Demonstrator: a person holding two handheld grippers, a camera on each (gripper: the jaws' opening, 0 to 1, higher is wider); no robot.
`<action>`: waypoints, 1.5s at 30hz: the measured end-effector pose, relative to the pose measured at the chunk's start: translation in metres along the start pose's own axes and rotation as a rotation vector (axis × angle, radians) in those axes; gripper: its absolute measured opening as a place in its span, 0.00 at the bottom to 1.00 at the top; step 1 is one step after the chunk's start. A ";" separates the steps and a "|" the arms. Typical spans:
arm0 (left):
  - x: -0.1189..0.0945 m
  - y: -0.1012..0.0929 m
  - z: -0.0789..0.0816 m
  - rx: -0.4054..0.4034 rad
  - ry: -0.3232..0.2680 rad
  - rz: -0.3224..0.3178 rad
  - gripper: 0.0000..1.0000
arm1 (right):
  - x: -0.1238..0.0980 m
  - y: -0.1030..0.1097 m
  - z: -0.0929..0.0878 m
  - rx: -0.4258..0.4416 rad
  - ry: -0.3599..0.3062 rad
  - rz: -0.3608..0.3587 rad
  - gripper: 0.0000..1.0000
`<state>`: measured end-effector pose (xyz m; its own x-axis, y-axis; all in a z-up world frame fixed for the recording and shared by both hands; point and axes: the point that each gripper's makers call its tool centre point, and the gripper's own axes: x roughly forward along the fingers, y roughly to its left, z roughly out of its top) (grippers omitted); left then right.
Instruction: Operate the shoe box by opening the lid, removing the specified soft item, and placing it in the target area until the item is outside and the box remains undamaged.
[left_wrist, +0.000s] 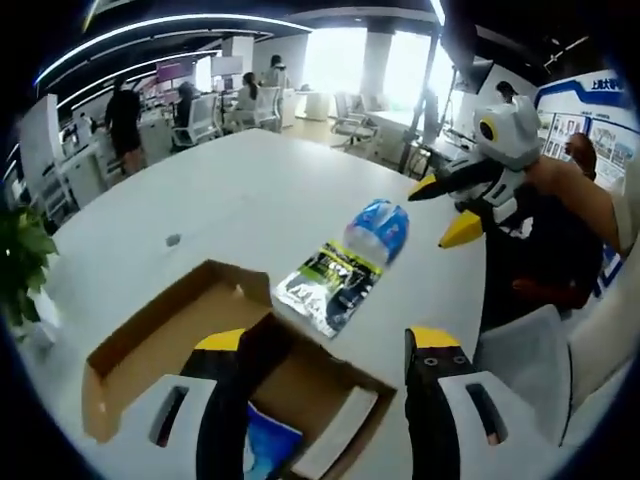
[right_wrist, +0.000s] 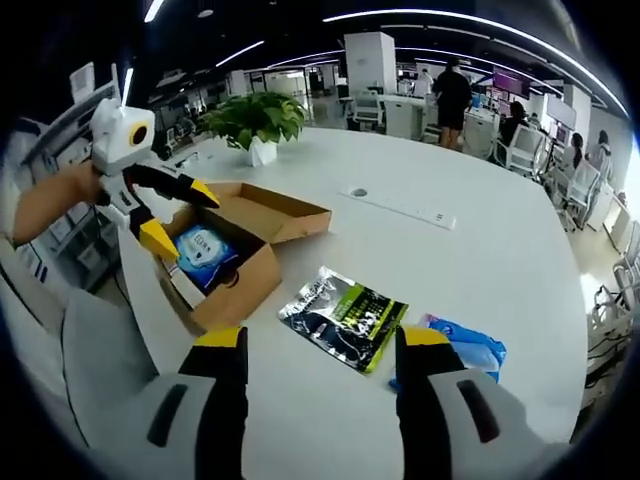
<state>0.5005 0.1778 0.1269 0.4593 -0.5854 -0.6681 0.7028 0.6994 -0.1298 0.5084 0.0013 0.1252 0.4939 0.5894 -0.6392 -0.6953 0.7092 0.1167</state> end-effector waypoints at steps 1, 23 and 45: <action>-0.004 0.002 -0.003 -0.005 0.001 0.007 0.63 | 0.001 0.003 0.001 0.005 -0.002 0.006 0.57; -0.085 0.051 -0.082 -0.144 -0.005 0.179 0.68 | 0.040 0.062 0.006 0.021 0.007 0.135 0.60; -0.131 0.085 -0.165 -0.272 0.001 0.337 0.66 | 0.077 0.112 -0.002 -0.001 0.019 0.251 0.57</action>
<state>0.4104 0.3815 0.0823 0.6379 -0.3058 -0.7068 0.3450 0.9340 -0.0928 0.4680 0.1250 0.0880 0.2961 0.7394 -0.6046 -0.7953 0.5414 0.2726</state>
